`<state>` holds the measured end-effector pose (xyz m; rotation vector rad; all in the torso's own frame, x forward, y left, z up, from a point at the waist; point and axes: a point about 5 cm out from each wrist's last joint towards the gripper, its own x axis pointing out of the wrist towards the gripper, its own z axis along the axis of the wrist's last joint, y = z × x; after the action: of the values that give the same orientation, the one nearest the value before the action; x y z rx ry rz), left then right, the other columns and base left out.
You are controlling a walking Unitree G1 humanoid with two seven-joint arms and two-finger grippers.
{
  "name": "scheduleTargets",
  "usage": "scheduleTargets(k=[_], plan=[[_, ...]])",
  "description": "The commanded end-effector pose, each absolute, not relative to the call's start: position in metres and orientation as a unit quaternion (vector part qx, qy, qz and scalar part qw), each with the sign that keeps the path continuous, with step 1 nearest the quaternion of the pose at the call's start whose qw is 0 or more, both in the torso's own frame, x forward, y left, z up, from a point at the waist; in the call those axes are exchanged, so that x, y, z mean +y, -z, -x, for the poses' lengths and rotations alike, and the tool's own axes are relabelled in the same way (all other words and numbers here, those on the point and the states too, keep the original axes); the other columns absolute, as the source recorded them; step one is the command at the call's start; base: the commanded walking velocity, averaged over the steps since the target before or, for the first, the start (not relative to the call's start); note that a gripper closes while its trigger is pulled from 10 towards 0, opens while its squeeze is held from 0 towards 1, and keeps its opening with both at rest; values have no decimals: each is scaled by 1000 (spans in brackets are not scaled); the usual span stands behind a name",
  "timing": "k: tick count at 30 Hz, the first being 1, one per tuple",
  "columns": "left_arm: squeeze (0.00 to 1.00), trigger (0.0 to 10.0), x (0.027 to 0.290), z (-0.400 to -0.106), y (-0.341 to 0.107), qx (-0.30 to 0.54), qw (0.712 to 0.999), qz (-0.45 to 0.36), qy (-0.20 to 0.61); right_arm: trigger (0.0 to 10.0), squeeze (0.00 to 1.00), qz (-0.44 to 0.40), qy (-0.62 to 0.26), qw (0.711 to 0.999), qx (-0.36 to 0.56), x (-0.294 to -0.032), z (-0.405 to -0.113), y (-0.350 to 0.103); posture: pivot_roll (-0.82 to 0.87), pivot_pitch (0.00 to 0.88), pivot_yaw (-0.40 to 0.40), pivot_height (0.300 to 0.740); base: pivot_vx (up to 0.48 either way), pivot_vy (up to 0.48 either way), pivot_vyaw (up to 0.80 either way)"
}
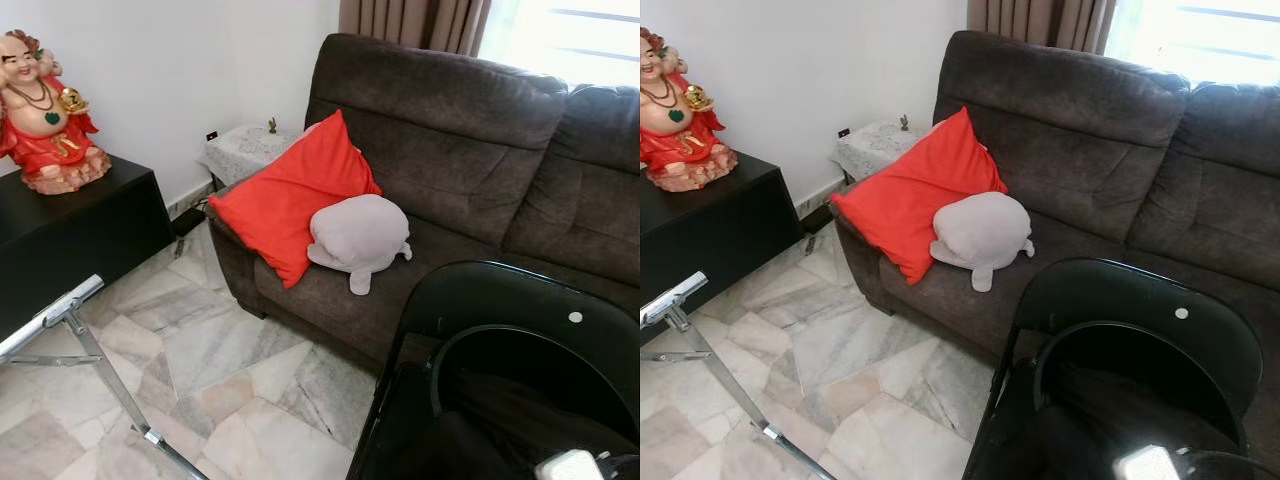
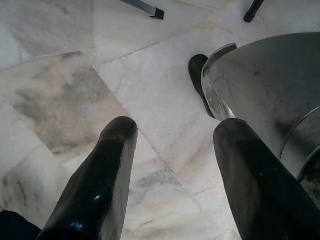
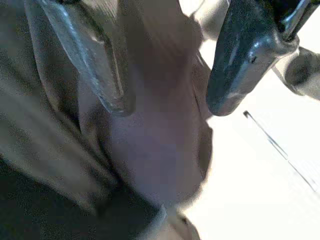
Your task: Hang hanger
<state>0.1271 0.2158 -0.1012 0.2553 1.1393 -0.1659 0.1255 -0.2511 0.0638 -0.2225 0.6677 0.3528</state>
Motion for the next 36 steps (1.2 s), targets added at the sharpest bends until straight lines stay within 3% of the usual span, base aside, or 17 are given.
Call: scheduleTargets(k=[1, 7, 18, 36], plan=[[0, 10000, 218, -126, 101, 542, 827, -127, 81, 10000, 0, 114, -146, 924, 335, -260, -129, -60, -11, 0, 4, 740, 0, 0, 0], [0, 10000, 218, -126, 101, 542, 826, -127, 82, 10000, 0, 118, -99, 929, 336, -270, -141, -56, -8, 0, 4, 740, 0, 0, 0], [0, 10000, 219, -127, 101, 542, 827, -126, 80, 10000, 0, 76, -208, 921, 319, -227, -153, -49, 8, 0, 1, 740, 0, 0, 0], [0, 10000, 219, -127, 101, 542, 827, -127, 80, 10000, 0, 58, -183, 933, 305, -205, -175, -35, 27, 0, 3, 740, 0, 0, 0]])
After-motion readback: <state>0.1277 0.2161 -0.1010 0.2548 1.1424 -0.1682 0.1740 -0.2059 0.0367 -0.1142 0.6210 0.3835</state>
